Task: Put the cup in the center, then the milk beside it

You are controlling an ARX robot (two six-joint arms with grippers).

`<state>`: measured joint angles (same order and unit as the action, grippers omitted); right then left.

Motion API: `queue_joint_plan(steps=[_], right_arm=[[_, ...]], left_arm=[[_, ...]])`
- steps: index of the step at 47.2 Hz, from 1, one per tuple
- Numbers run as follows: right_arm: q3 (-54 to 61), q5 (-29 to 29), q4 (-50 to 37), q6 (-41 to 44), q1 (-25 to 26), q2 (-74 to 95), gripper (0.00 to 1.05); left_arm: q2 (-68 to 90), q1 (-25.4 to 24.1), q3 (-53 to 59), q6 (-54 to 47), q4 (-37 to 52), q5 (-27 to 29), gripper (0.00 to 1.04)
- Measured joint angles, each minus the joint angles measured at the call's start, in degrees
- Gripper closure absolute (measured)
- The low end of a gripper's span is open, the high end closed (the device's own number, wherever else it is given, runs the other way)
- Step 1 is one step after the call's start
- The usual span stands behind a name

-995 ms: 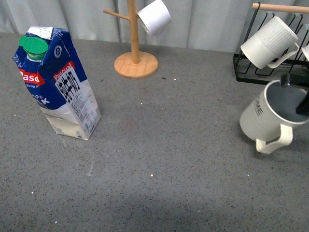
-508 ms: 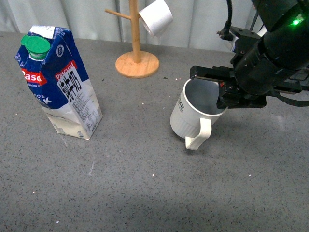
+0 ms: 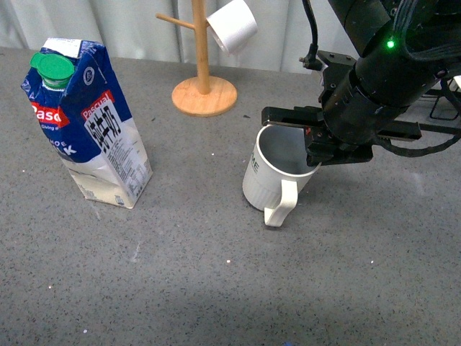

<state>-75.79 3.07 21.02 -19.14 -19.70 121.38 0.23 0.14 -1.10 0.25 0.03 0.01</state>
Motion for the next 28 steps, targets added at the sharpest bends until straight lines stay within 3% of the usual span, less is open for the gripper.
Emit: queue_joint_plan(steps=[7, 20, 28], right_arm=[[-0.44, 0.24, 0.07, 0.52, -0.13, 0.11, 0.99], [-0.61, 0.52, -2.32, -0.02, 0.07, -0.39, 0.49], [0.94, -0.83, -6.47, 0.28, 0.22, -3.91, 0.28]], left_arm=[[0.00, 0.00, 0.00, 0.00, 0.00, 0.00, 0.07], [0.00, 0.00, 0.00, 0.00, 0.00, 0.00, 0.07], [0.00, 0.00, 0.00, 0.00, 0.00, 0.00, 0.07]])
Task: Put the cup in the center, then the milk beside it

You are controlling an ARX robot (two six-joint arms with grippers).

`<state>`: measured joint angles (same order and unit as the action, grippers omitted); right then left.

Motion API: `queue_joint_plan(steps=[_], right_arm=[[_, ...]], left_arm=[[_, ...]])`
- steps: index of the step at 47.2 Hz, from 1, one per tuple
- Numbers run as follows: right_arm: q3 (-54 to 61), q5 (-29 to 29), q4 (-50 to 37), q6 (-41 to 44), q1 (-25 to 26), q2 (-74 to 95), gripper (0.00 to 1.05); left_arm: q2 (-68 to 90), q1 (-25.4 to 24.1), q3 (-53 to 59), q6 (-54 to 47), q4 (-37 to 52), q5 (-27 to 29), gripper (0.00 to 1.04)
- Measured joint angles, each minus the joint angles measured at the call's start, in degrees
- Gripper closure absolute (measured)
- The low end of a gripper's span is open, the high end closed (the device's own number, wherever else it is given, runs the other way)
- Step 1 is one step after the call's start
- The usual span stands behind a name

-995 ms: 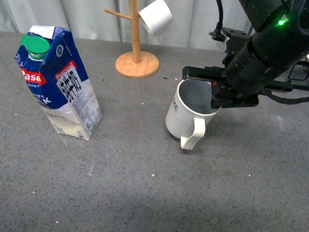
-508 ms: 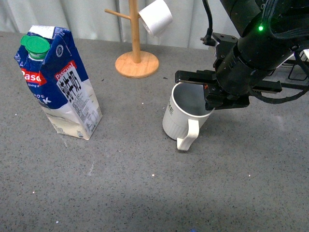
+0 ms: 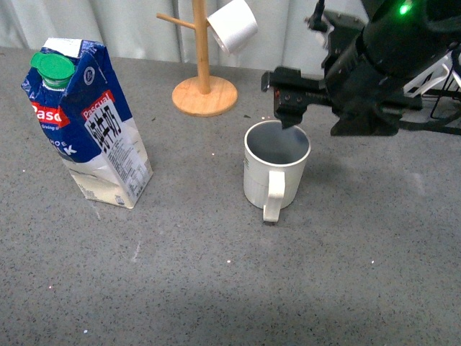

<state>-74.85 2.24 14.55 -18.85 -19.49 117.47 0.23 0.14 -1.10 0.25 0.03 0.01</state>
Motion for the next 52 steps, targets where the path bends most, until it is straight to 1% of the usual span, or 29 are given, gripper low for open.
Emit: queue_joint_plan(steps=[8, 13, 17, 18, 19, 20, 21, 22, 23, 24, 25, 26, 27, 28, 32, 33, 34, 37, 41, 52], right_arm=[[2.40, -1.46, -3.34, 1.09, 0.17, -5.05, 0.08], [5.57, -3.06, -7.76, 3.19, 0.46, -8.37, 0.10], [7.54, -4.42, -11.32, 5.46, 0.52, -9.94, 0.09], [8.57, -6.27, -14.23, 6.45, 0.50, -10.01, 0.11], [10.75, -9.16, -20.39, 8.00, 0.50, -10.25, 0.14], [12.04, -9.94, -23.87, 8.79, 0.52, -10.40, 0.15], [14.56, -13.53, -30.62, 10.38, 0.57, -10.60, 0.19], [15.82, -14.78, -33.92, 11.50, 0.61, -10.69, 0.21], [18.73, -16.92, -40.74, 12.94, 0.76, -10.93, 0.24], [23.17, -17.84, -49.70, 14.12, 1.27, -11.52, 0.30], [25.99, -17.90, -54.84, 15.15, 1.70, -11.96, 0.33], [29.97, -17.77, -61.68, 16.00, 2.49, -12.96, 0.39], [32.33, -17.64, -65.55, 16.50, 3.02, -13.84, 0.42], [35.52, -17.29, -70.38, 17.05, 3.80, -15.45, 0.47], [42.88, -15.56, -79.78, 18.05, 6.19, -21.42, 0.65], [44.17, -15.23, -81.00, 18.14, 6.62, -22.32, 0.69], [46.82, -14.53, -81.92, 18.29, 7.41, -23.91, 0.76], [51.84, -13.09, -81.99, 18.60, 8.70, -26.27, 0.90], [55.71, -11.74, -81.83, 18.80, 9.81, -29.42, 1.04], [63.10, -9.07, -79.38, 18.86, 12.66, -39.98, 1.04]], left_arm=[[0.00, 0.00, 0.00, 0.00, 0.00, 0.00, 0.07], [0.00, 0.00, 0.00, 0.00, 0.00, 0.00, 0.07], [0.00, 0.00, 0.00, 0.00, 0.00, 0.00, 0.07], [0.00, 0.00, 0.00, 0.00, 0.00, 0.00, 0.07], [0.00, 0.00, 0.00, 0.00, 0.00, -0.02, 0.07], [0.00, 0.00, 0.00, 0.00, 0.00, 0.00, 0.07], [0.00, 0.00, 0.00, 0.00, 0.00, 0.00, 0.07], [0.00, 0.00, 0.00, 0.00, 0.00, -0.02, 0.07], [0.00, 0.00, 0.00, 0.00, 0.00, -0.07, 0.07], [0.00, 0.00, 0.00, 0.00, 0.00, -0.04, 0.07], [0.00, 0.00, 0.00, 0.00, 0.00, -0.02, 0.07], [0.00, 0.00, 0.00, 0.00, 0.00, 0.04, 0.07], [0.00, 0.00, 0.00, 0.00, 0.00, 0.02, 0.07], [0.00, 0.00, 0.00, 0.00, 0.00, 0.02, 0.07], [0.00, 0.00, 0.00, 0.00, 0.00, 0.00, 0.07], [0.00, 0.00, 0.00, 0.00, 0.00, -0.02, 0.07], [0.00, 0.00, 0.00, 0.00, 0.00, -0.04, 0.07], [0.00, 0.00, 0.00, 0.00, 0.00, -0.02, 0.07], [0.00, 0.00, 0.00, 0.00, 0.00, -0.02, 0.07], [0.00, 0.00, 0.00, 0.00, 0.00, -0.02, 0.07]])
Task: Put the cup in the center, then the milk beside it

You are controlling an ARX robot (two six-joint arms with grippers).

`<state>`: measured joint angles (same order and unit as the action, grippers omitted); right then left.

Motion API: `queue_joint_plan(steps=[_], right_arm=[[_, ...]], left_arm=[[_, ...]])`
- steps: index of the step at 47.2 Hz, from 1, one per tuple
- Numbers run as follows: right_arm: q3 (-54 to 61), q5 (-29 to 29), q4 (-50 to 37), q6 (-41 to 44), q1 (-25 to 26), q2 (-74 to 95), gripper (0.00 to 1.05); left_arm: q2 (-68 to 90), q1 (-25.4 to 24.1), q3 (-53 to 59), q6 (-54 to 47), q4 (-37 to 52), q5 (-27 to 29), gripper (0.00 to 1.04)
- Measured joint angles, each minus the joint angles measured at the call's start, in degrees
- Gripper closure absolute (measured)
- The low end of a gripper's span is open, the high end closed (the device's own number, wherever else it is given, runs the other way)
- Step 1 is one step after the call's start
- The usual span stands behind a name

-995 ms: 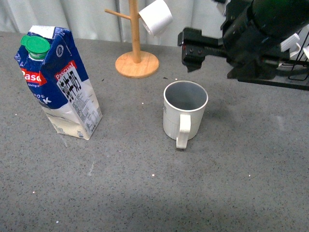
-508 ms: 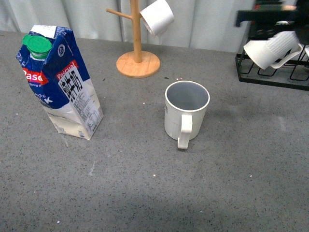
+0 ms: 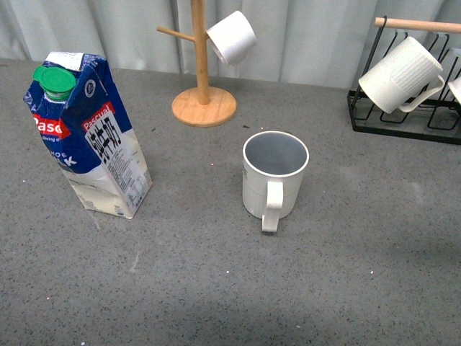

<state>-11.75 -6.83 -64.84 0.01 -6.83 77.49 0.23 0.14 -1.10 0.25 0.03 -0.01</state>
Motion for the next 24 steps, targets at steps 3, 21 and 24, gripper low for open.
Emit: queue_joint_plan(steps=[3, 21, 24], right_arm=[[1.99, 0.66, 1.44, 0.00, 0.81, -3.17, 1.04], [8.46, 6.34, 12.33, -0.02, 6.62, -20.72, 1.04], [9.20, 6.56, 14.82, 0.00, 6.69, -23.93, 1.04]], left_arm=[[0.00, 0.00, 0.00, 0.00, 0.00, 0.00, 0.07], [0.00, 0.00, 0.00, 0.00, 0.00, 0.00, 0.07], [0.00, 0.00, 0.00, 0.00, 0.00, 0.00, 0.07]])
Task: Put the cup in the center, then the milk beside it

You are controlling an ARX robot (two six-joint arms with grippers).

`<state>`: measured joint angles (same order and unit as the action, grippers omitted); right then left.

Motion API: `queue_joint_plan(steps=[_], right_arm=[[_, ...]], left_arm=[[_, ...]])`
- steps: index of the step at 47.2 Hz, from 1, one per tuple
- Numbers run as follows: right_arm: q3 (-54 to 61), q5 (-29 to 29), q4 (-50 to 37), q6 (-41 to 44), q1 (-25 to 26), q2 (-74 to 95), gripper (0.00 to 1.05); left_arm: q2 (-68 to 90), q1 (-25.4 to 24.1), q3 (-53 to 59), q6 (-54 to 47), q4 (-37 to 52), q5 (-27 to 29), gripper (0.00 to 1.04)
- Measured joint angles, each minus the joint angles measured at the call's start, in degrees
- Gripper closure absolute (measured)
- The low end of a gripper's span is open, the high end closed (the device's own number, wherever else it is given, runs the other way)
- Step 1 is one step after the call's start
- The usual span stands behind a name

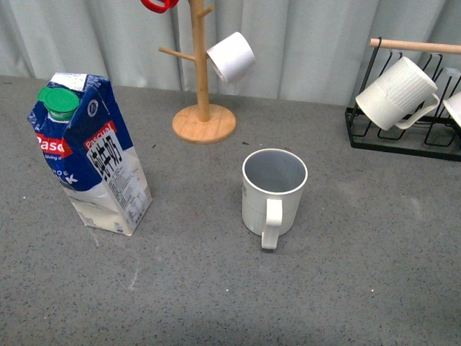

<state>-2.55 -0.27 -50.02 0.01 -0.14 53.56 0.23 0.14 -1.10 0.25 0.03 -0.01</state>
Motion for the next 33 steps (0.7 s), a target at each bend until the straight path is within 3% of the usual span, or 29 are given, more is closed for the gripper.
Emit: queue_joint_plan(steps=[33], right_arm=[[2.27, 0.17, 21.05, -0.02, 0.00, -24.22, 1.04]], left_arm=[[0.00, 0.00, 0.00, 0.00, 0.00, 0.00, 0.07]])
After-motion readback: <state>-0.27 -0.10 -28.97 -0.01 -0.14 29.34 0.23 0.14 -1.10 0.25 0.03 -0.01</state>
